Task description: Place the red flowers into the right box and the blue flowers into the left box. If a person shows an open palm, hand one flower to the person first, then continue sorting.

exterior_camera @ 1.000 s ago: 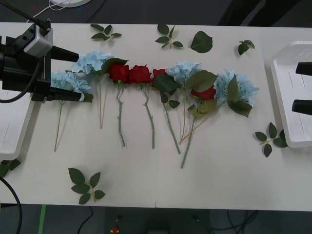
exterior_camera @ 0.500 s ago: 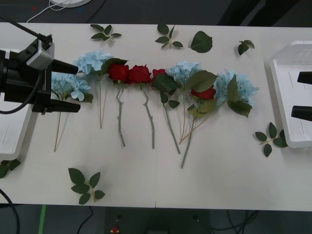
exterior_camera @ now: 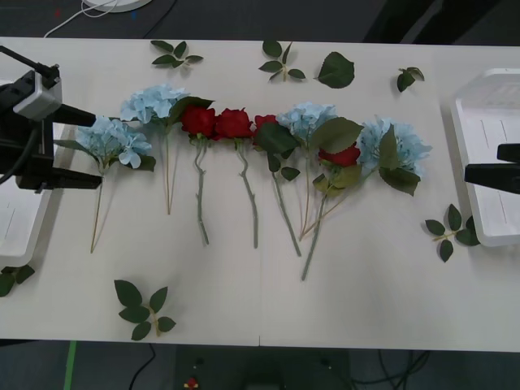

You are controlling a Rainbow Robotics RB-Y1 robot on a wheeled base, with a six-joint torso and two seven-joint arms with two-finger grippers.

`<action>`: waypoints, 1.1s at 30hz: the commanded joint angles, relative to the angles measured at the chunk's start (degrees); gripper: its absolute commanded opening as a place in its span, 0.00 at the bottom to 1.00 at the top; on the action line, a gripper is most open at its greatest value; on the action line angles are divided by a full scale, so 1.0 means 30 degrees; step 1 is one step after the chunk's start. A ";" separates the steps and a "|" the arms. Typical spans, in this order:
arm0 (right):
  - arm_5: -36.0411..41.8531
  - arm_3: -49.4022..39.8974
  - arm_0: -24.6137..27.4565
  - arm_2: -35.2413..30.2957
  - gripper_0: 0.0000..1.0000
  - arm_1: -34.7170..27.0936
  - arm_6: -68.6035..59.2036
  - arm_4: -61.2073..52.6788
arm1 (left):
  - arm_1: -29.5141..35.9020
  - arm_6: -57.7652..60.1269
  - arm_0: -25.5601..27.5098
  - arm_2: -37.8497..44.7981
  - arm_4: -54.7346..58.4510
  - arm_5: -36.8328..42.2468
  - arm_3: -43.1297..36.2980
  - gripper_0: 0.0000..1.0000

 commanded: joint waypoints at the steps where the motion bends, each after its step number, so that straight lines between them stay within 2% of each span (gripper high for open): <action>1: -0.0161 -0.1614 -0.0008 0.1432 1.00 -0.1014 -0.6809 0.3232 | 0.5296 0.7305 -0.0133 -0.3637 0.1095 -0.1834 -0.0077 1.00; 6: 0.0542 -0.1878 -0.1209 0.3542 1.00 -0.1102 -1.2464 0.6220 | 0.8782 1.0704 -0.0162 -0.7358 0.1505 -0.5320 0.0246 1.00; 11: 0.1948 -0.1819 -0.3260 0.5973 1.00 -0.1044 -1.8118 0.9003 | 1.0921 1.1905 -0.0719 -1.1694 0.3058 -0.9334 0.1945 1.00; 16: 0.2944 -0.1380 -0.5399 0.8610 1.00 -0.0809 -2.2190 1.1669 | 1.1067 1.2315 -0.1657 -1.4858 0.3468 -1.1561 0.3556 1.00; 20: 0.2944 -0.0501 -0.7156 1.0836 1.00 -0.0546 -2.4153 1.3896 | 1.1214 1.3956 -0.1950 -1.6088 0.3146 -1.2645 0.3703 1.00; 29: 0.2681 0.3864 -1.1903 1.5758 1.00 0.1007 -2.7200 1.7148 | 1.1507 1.7764 -0.3561 -1.8198 0.1535 -1.3670 0.3820 1.00; 33: 0.2124 0.6179 -1.3660 1.7428 1.00 0.2238 -2.8284 1.8437 | 1.1536 1.9083 -0.4938 -2.0424 0.1242 -1.4900 0.5050 1.00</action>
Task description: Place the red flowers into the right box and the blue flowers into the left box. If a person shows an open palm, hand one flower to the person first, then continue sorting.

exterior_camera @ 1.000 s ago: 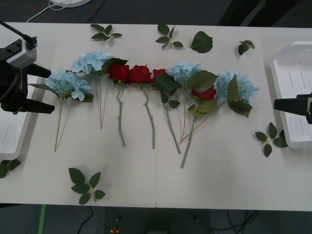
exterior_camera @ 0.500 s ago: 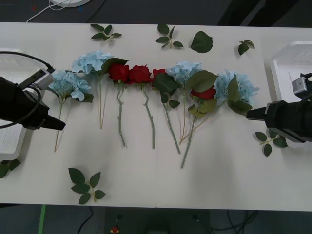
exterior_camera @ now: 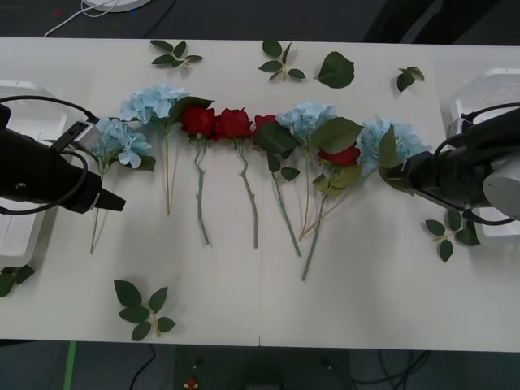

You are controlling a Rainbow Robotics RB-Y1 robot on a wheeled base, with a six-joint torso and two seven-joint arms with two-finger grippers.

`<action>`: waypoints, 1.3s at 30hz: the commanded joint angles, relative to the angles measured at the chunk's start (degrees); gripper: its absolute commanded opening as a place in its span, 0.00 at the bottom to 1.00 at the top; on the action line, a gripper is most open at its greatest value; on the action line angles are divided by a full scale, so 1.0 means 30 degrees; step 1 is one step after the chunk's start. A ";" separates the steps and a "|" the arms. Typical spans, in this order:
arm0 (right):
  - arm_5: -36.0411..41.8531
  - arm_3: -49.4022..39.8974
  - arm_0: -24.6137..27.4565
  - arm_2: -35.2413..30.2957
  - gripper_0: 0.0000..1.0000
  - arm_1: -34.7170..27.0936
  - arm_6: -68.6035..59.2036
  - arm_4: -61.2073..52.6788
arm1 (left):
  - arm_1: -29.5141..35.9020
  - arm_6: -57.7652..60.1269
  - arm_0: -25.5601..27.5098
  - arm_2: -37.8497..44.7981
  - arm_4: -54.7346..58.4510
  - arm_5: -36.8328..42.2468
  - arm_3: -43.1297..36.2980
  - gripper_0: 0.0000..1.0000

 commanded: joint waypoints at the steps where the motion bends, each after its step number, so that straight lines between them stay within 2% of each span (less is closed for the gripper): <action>1: -0.0698 0.1933 -0.2111 0.1400 1.00 0.1593 -0.1914 0.1395 | 0.1101 0.0822 -0.2305 -0.2386 -0.0306 -0.1186 0.1242 1.00; 8: -0.1928 0.5741 -0.3898 0.2864 1.00 0.3673 -0.2149 0.2801 | 0.1072 0.1291 -0.3857 -0.5052 0.0104 -0.2680 0.3497 1.00; 14: -0.2954 0.8290 -0.5011 0.3831 1.00 0.5050 -0.2412 0.3709 | 0.1043 0.1935 -0.3916 -0.5316 0.0720 -0.3032 0.5050 1.00; 19: -0.3540 0.9609 -0.5509 0.4359 1.00 0.5665 -0.2647 0.4032 | 0.0808 0.3488 -0.3916 -0.5872 0.0720 -0.3383 0.6105 1.00; 25: -0.3657 1.0048 -0.5714 0.4710 0.99 0.5928 -0.2940 0.4413 | -0.0041 0.5187 -0.4297 -0.7689 0.0866 -0.5581 0.6632 1.00; 26: -0.3628 1.0048 -0.5714 0.4798 0.95 0.5958 -0.2969 0.4413 | -0.0217 0.5363 -0.4678 -0.8187 0.0837 -0.5668 0.6661 1.00; 27: -0.3628 1.0048 -0.5744 0.4827 0.84 0.5958 -0.3028 0.4413 | -0.0363 0.5422 -0.5000 -0.8597 0.0866 -0.5668 0.6691 1.00; 28: -0.3657 1.0048 -0.5744 0.4857 0.63 0.5928 -0.3057 0.4442 | -0.0481 0.5451 -0.5293 -0.8949 0.0925 -0.5668 0.6720 1.00; 29: -0.3657 1.0048 -0.5744 0.4886 0.29 0.5928 -0.3086 0.4442 | -0.0656 0.5539 -0.5644 -0.9300 0.1012 -0.5668 0.6808 1.00; 30: -0.3686 1.0048 -0.5714 0.4886 0.02 0.5928 -0.3145 0.4442 | -0.0832 0.5597 -0.5937 -0.9622 0.1071 -0.5668 0.6837 1.00; 39: -0.3745 1.0048 -0.5744 0.4886 0.00 0.5928 -0.3291 0.4471 | -0.2004 0.5802 -0.7051 -1.0501 0.0807 -0.5874 0.7423 1.00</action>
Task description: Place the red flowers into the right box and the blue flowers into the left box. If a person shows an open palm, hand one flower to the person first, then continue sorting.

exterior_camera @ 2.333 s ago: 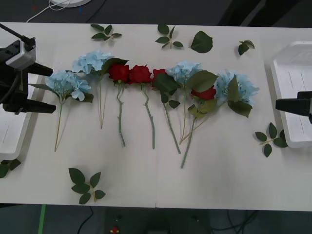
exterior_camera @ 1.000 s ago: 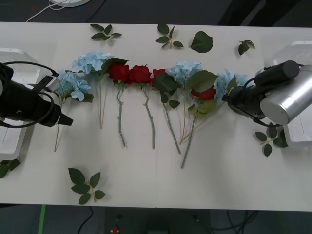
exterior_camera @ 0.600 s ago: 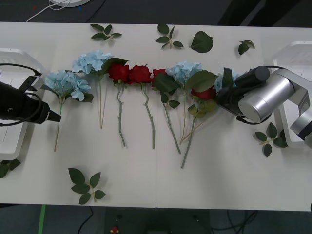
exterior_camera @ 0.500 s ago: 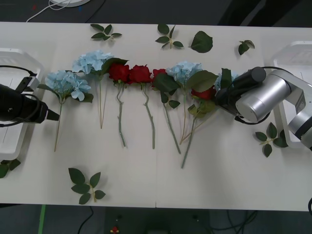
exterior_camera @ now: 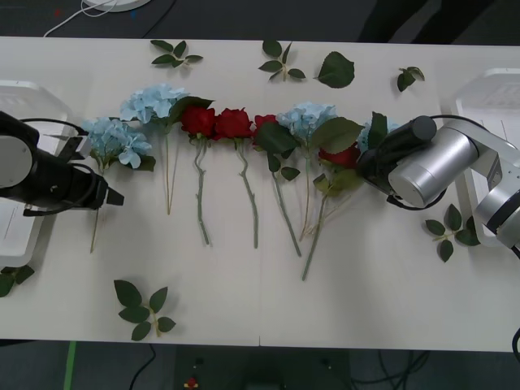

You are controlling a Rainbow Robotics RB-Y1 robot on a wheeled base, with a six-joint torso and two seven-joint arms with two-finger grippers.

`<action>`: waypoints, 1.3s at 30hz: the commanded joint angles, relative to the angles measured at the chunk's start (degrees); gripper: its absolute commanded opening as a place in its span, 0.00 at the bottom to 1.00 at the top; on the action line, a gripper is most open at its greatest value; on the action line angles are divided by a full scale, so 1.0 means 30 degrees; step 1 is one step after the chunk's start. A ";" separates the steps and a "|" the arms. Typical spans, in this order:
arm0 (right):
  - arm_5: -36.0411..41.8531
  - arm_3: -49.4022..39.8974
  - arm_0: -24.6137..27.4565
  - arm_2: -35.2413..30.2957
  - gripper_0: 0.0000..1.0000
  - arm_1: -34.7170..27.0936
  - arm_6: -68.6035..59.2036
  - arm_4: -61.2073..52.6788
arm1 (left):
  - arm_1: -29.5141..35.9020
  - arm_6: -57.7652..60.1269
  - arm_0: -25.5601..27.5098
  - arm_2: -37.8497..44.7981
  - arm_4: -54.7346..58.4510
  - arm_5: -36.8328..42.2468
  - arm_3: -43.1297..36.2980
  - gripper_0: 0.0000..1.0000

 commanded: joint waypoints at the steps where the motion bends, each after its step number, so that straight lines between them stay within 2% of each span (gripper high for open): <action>1: -0.0248 -0.0086 -0.0809 0.0134 0.00 0.0296 -0.0422 0.0245 | -0.0654 0.1000 -0.1153 -0.0156 -0.0172 -0.0252 0.0657 1.00; 20: -0.1156 -0.0261 -0.0809 0.0105 0.00 -0.0143 0.0105 0.0567 | -0.1533 0.1029 -0.1241 -0.1533 -0.1022 -0.1629 0.1623 1.00; 21: -0.1215 -0.0554 -0.0838 0.0075 0.00 -0.0407 0.0310 0.0538 | -0.1562 0.1058 -0.1241 -0.1533 -0.1081 -0.1687 0.1623 0.71; 22: -0.1215 -0.0701 -0.0809 0.0046 0.00 -0.0495 0.0369 0.0508 | -0.1591 0.1058 -0.1241 -0.1533 -0.1110 -0.1687 0.1623 0.54; 23: -0.1185 -0.1082 -0.0838 -0.0071 0.00 -0.0788 0.0808 0.0303 | -0.1591 0.1058 -0.1241 -0.1533 -0.1169 -0.1717 0.1623 0.09; 24: -0.1185 -0.1316 -0.0809 -0.0188 0.00 -0.1022 0.1277 -0.0078 | -0.1620 0.1058 -0.1241 -0.1533 -0.1198 -0.1746 0.1623 0.00; 30: -0.0805 -0.2605 -0.0311 -0.2386 0.00 -0.2282 0.5789 -0.4033 | -0.1620 0.0970 -0.1270 -0.1533 -0.1461 -0.1863 0.1653 0.00; 32: -0.0072 -0.3396 0.0334 -0.3850 0.00 -0.2575 0.8103 -0.5380 | -0.1620 0.0970 -0.1270 -0.1533 -0.1549 -0.1922 0.1682 0.00; 39: 0.2037 -0.8465 0.4875 -1.0061 0.00 -0.3102 1.7595 -1.0302 | -0.1620 0.0941 -0.1270 -0.1533 -0.1637 -0.2097 0.1741 0.00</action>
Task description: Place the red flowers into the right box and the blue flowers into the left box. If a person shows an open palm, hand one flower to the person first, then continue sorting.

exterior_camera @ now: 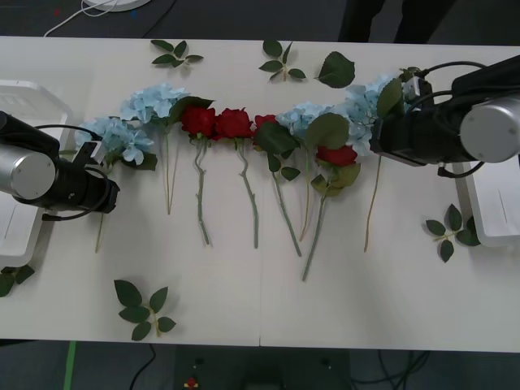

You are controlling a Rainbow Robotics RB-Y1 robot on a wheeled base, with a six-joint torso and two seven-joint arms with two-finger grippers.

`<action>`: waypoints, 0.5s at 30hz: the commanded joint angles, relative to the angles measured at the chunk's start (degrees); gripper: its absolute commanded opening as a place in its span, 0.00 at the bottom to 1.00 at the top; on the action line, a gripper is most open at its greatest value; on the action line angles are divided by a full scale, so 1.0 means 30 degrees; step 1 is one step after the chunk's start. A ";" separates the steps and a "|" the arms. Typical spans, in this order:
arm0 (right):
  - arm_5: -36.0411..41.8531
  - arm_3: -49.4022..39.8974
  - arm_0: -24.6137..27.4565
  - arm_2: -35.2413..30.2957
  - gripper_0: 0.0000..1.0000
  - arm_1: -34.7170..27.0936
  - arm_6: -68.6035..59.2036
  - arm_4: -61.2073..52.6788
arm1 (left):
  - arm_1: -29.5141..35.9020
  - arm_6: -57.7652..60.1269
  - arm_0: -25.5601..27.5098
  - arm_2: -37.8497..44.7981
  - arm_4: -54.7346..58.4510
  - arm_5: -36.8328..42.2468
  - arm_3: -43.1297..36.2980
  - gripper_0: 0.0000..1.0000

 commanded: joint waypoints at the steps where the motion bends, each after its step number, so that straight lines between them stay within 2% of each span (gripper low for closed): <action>1: 0.0542 -0.3993 0.3234 -0.3825 0.00 -0.1057 0.5981 -0.2425 | -0.0147 0.0941 -0.0946 -0.0103 -0.0242 -0.0416 0.0183 0.00; 3: 0.0542 -0.5692 0.4494 -0.4938 0.00 -0.1086 0.8471 -0.3538 | -0.0147 0.0970 -0.0975 -0.0103 -0.0183 -0.0592 0.0212 0.00; 9: 0.0191 -0.8651 0.6545 -0.6784 0.00 -0.0852 1.4682 -0.8577 | 0.0644 0.0824 -0.1649 0.1098 -0.0183 0.0170 0.0124 0.00; 15: -0.1333 -0.9500 0.7277 -0.7047 0.00 0.0408 2.0981 -1.1214 | 0.2109 -0.1374 -0.1854 0.5903 -0.0154 0.5209 0.0183 0.00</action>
